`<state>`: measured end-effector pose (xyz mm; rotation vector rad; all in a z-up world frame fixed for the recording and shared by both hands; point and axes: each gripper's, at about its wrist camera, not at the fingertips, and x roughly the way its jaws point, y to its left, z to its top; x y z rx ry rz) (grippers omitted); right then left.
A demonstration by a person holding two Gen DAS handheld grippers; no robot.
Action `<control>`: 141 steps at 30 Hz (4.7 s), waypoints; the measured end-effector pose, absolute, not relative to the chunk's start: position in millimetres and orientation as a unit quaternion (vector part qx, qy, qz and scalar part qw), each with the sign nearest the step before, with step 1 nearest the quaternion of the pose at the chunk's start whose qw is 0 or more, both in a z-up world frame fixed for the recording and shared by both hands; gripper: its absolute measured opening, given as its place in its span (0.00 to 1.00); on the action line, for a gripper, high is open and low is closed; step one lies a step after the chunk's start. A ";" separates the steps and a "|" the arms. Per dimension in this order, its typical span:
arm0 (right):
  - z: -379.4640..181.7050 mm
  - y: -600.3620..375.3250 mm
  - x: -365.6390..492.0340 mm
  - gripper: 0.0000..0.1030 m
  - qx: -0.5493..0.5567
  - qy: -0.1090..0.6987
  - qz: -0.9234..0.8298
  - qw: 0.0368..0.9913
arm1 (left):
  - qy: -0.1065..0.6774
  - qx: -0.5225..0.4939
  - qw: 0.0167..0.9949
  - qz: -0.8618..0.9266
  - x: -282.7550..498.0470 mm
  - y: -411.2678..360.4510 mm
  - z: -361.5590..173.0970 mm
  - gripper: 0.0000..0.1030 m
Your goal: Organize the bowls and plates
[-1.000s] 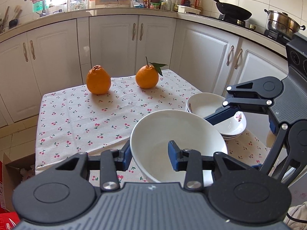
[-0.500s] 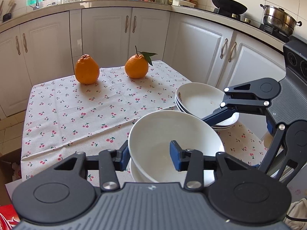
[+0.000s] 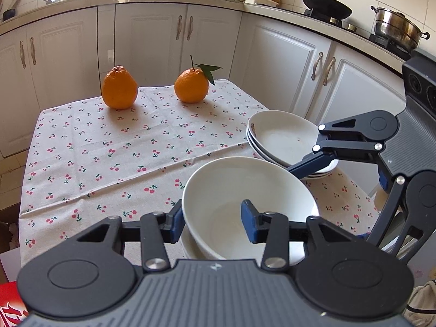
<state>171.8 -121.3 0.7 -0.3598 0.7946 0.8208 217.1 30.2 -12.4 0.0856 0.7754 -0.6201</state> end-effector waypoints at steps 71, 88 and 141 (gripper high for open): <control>-48.8 -105.6 183.6 0.98 -0.273 0.402 0.434 0.759 | 0.367 0.212 0.790 -0.444 197.1 30.7 -69.9 0.81; -43.3 -104.2 196.4 0.89 -0.260 0.411 0.473 0.735 | 0.379 0.198 0.766 -0.479 208.0 29.8 -66.8 0.76; 6.9 -268.3 233.2 0.87 -0.240 0.383 0.382 0.806 | 0.307 0.242 0.753 -0.530 270.9 -129.1 -23.1 0.75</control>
